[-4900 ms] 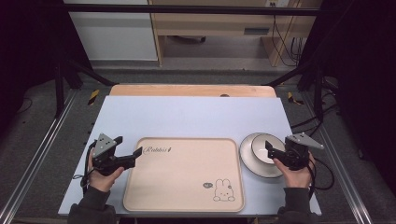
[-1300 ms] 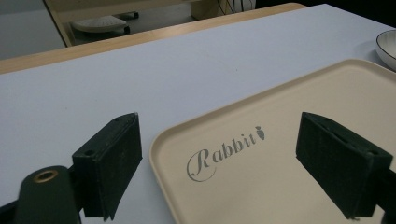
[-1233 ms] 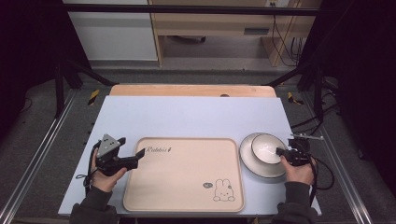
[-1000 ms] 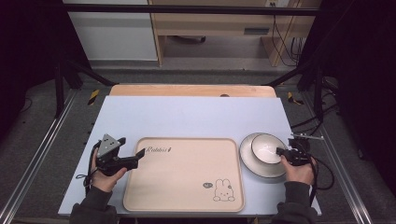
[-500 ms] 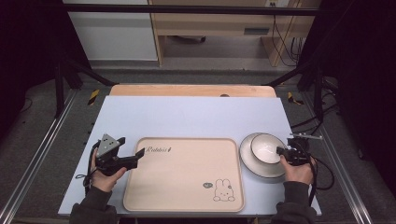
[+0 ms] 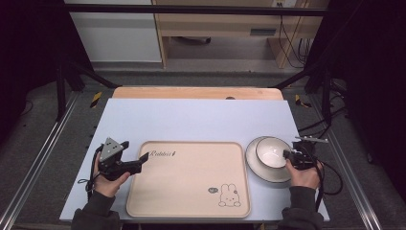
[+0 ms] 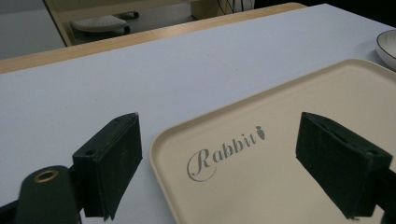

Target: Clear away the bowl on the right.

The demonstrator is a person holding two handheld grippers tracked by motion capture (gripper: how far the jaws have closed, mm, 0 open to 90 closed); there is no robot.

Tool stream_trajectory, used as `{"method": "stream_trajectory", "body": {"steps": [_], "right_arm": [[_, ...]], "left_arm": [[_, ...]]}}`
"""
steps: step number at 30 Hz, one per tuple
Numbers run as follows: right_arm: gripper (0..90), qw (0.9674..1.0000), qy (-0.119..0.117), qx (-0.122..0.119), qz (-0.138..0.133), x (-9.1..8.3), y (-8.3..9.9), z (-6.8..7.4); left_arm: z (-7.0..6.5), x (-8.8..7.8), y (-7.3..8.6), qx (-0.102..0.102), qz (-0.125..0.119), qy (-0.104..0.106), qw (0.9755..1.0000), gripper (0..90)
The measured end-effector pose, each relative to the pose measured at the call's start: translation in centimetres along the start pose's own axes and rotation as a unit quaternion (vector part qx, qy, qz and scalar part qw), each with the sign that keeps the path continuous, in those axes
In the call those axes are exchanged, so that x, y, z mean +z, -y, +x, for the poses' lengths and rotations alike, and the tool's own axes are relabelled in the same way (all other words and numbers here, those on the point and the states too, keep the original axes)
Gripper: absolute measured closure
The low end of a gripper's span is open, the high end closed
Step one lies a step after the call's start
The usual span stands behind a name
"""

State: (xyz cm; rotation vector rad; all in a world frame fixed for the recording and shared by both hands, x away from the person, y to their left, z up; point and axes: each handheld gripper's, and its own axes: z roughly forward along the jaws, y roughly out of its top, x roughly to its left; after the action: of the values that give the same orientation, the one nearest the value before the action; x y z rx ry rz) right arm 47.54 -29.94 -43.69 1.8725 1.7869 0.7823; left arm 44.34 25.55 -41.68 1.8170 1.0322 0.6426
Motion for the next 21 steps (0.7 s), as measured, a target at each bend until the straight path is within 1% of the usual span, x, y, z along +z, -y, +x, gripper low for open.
{"method": "stream_trajectory", "body": {"steps": [1, 5, 6, 7, 10, 15, 16, 19, 20, 21], "right_arm": [[82.9, 1.0000, 0.000, -0.003, -0.001, 0.0, 0.0, 0.0], [82.7, 1.0000, -0.003, 0.002, -0.002, -0.3, -0.1, 0.2], [82.6, 1.0000, 0.000, -0.004, -0.004, -0.3, -0.1, 0.3], [82.6, 1.0000, 0.000, -0.004, -0.004, -0.3, -0.1, 0.3], [82.5, 1.0000, -0.002, 0.003, -0.005, -0.5, -0.2, 0.6], [82.3, 0.9999, -0.001, -0.008, -0.009, -0.6, -0.2, 0.7], [82.1, 0.9999, -0.006, -0.003, -0.008, -0.7, -0.3, 0.9], [82.0, 0.9999, -0.007, -0.004, -0.009, -0.8, -0.3, 1.0], [81.9, 0.9999, -0.005, -0.010, -0.009, -0.9, -0.4, 1.1], [81.9, 0.9999, -0.005, -0.010, -0.009, -0.9, -0.4, 1.1]], "left_arm": [[0.0, 0.0, 0.0, -0.001, 0.000, 0.000, 1.0000, 14.2], [0.0, 0.0, 0.0, 0.001, -0.002, 0.000, 1.0000, 14.2], [0.0, 0.0, 0.0, 0.000, -0.001, 0.000, 1.0000, 14.2], [0.0, 0.0, 0.0, -0.001, -0.002, 0.000, 1.0000, 14.2], [0.0, -0.1, 0.0, 0.000, -0.001, 0.000, 1.0000, 14.2], [0.0, 0.0, 0.0, 0.000, -0.001, 0.000, 1.0000, 14.2], [0.0, 0.0, 0.0, -0.001, -0.001, 0.000, 1.0000, 14.2], [0.0, 0.0, 0.0, 0.000, 0.000, 0.000, 1.0000, 14.2], [0.0, 0.0, 0.0, -0.001, 0.000, 0.000, 1.0000, 14.2], [0.0, 0.0, 0.0, -0.001, 0.000, 0.000, 1.0000, 14.2]]}}
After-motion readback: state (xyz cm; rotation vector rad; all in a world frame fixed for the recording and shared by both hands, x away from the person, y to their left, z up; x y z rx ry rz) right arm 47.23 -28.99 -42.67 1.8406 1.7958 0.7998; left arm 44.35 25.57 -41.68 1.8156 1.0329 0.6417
